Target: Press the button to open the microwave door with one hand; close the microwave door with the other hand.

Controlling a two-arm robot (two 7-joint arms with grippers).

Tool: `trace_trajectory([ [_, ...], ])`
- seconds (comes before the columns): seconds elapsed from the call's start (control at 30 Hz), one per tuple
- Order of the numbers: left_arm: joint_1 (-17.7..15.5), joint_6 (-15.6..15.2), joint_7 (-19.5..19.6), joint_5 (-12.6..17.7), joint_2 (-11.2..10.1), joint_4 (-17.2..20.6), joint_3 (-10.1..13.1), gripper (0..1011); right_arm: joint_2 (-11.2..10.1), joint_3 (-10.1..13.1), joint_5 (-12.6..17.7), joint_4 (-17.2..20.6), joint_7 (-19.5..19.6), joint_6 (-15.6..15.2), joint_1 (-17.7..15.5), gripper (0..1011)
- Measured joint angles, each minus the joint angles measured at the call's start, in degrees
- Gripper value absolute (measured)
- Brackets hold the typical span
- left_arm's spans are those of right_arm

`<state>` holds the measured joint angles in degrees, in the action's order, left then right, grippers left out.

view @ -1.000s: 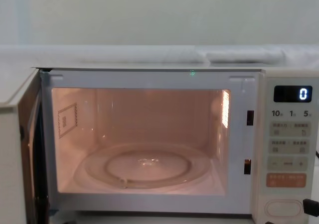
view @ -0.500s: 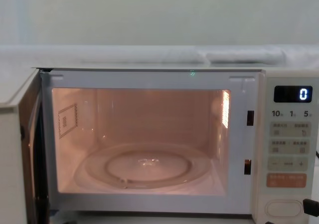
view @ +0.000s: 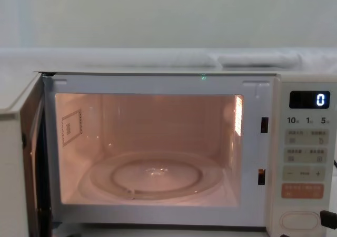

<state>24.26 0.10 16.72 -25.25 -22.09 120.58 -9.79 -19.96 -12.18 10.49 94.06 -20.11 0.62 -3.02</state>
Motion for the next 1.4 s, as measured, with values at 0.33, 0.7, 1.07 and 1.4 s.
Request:
trace_trajectory([
  [0.33, -2.99, -0.51, 0.27, 0.21, -1.46, -0.81, 4.83, 0, 0.00, 0.00, 0.00, 0.00, 0.00, 0.00, 0.00, 1000],
  [0.7, -9.15, -1.55, -0.74, 1.88, -0.89, -3.30, 12.33, 0, 0.00, 0.00, 0.00, 0.00, 0.00, 0.00, 0.00, 1000],
  [1.07, -16.45, -3.19, -1.42, 3.88, 1.10, -6.74, 19.78, 0, 0.00, 0.00, 0.00, 0.00, 0.00, 0.00, 0.00, 1000],
  [1.4, -20.97, -4.52, -2.96, 5.51, 3.25, -9.60, 23.25, 0, 0.00, 0.00, 0.00, 0.00, 0.00, 0.00, 0.00, 1000],
])
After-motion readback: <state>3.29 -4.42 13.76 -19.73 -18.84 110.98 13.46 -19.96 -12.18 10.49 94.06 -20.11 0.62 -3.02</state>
